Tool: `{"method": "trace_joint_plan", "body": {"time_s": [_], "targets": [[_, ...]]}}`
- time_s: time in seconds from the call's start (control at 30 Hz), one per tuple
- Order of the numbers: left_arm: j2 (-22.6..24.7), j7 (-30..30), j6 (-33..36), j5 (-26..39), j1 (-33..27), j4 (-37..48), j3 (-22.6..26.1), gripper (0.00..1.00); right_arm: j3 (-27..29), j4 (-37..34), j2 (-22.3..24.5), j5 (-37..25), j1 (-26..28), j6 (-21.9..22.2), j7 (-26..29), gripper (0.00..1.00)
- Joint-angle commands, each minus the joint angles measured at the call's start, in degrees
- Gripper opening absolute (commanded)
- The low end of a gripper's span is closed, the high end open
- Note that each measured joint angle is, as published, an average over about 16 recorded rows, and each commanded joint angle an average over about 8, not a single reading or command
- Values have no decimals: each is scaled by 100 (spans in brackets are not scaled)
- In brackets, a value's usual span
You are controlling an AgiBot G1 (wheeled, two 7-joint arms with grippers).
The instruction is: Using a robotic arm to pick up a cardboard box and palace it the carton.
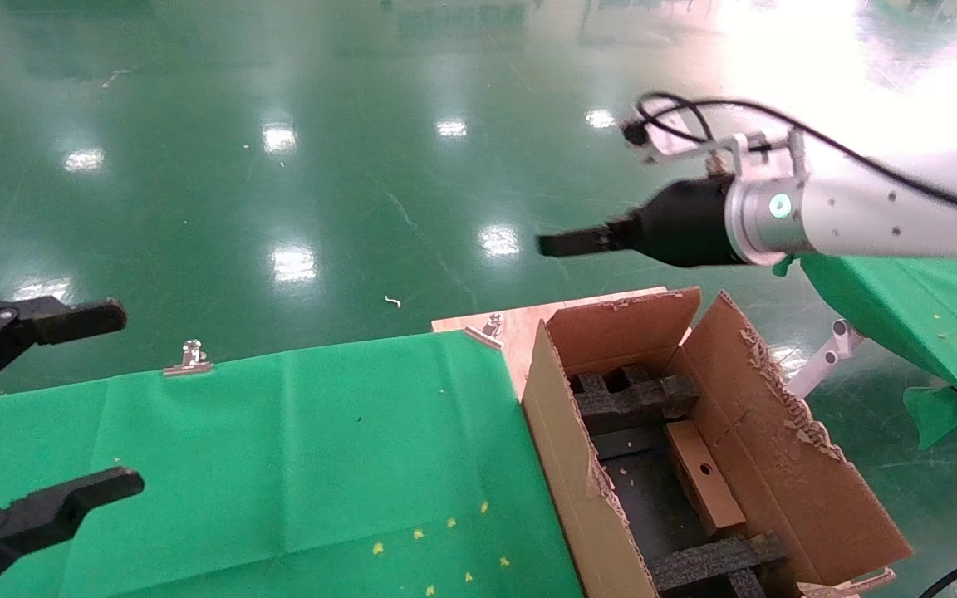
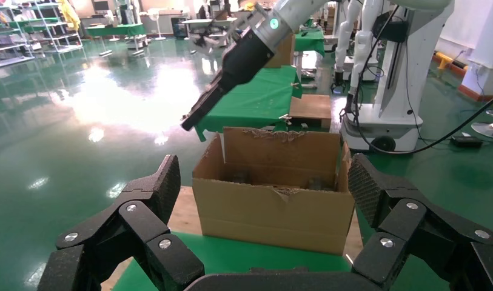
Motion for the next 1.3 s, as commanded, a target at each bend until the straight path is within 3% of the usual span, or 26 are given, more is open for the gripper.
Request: {"method": "trace_joint_plan", "body": {"time_s": [0.03, 1.3], "targets": [[0, 0, 0, 0, 0, 0, 0, 100, 91, -7, -1, 103, -73, -61, -157, 100], [0, 0, 0, 0, 0, 0, 0, 100, 3341, -223, -55, 3908, -2641, -2181, -5707, 100]]}}
